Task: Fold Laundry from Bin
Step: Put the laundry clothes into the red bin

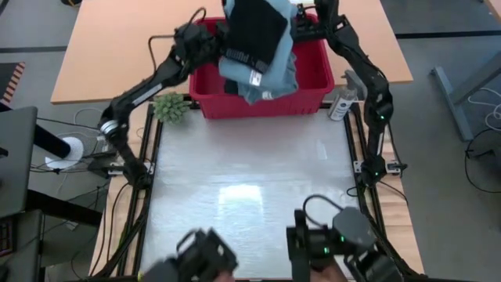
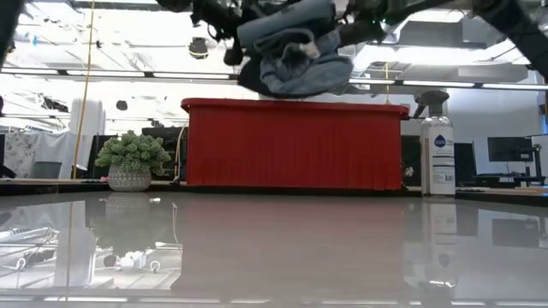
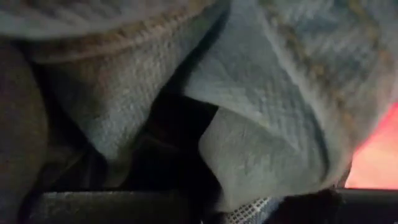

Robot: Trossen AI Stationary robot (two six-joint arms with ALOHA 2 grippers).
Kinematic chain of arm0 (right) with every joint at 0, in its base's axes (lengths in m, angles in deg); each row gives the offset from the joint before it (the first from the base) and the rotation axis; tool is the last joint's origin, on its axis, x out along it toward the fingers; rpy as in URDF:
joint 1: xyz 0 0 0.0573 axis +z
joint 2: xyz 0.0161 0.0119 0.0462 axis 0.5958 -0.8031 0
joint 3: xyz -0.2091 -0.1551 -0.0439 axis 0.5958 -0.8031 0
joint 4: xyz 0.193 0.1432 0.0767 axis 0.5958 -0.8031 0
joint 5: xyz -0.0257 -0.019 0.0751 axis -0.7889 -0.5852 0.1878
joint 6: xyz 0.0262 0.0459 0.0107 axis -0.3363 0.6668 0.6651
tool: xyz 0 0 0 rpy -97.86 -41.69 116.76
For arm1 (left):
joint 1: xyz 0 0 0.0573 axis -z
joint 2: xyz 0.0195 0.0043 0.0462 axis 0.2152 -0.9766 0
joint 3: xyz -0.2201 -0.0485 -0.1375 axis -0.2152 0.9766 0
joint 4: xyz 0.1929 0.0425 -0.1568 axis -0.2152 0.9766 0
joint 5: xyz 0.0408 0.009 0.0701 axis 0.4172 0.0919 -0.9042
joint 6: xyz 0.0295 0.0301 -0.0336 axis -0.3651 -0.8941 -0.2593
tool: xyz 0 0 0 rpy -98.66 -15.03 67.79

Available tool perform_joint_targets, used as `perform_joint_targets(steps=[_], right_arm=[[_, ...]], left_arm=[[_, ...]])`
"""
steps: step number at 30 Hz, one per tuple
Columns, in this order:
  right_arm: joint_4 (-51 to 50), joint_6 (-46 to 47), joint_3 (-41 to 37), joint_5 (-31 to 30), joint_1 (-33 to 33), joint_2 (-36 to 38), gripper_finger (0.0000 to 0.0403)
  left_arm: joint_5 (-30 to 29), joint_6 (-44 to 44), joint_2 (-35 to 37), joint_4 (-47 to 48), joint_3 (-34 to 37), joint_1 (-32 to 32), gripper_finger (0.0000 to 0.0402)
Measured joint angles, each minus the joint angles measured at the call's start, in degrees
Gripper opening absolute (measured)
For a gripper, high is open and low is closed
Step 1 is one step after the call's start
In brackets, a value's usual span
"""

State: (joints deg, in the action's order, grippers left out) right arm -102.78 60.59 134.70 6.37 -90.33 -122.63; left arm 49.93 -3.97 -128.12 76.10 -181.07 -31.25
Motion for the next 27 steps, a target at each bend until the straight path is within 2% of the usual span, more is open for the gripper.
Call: perform_joint_targets(steps=[5,9,12,20,27], right_arm=[[2.92,1.87,5.76,-1.53,-2.61,-6.18,0.0096],[14.12,9.3,5.28,-1.84,-4.01,-10.32,0.0096],[18.93,12.99,5.28,-2.18,-4.61,-13.94,0.0095],[23.77,13.61,5.28,-7.64,-4.87,-24.05,0.0095],[22.05,12.62,5.28,-7.83,-5.33,-29.92,0.0095]], left_arm=[[7.46,-3.25,-9.99,0.92,-10.82,-6.26,0.0044],[12.87,-2.95,-16.48,0.61,-16.52,-10.14,0.0041],[15.51,-2.74,-19.73,0.88,-18.35,-12.21,0.0041],[15.9,-6.25,-26.42,3.58,-18.36,-15.13,0.0041],[14.76,-10.98,-31.98,7.23,-18.36,-14.91,0.004]])
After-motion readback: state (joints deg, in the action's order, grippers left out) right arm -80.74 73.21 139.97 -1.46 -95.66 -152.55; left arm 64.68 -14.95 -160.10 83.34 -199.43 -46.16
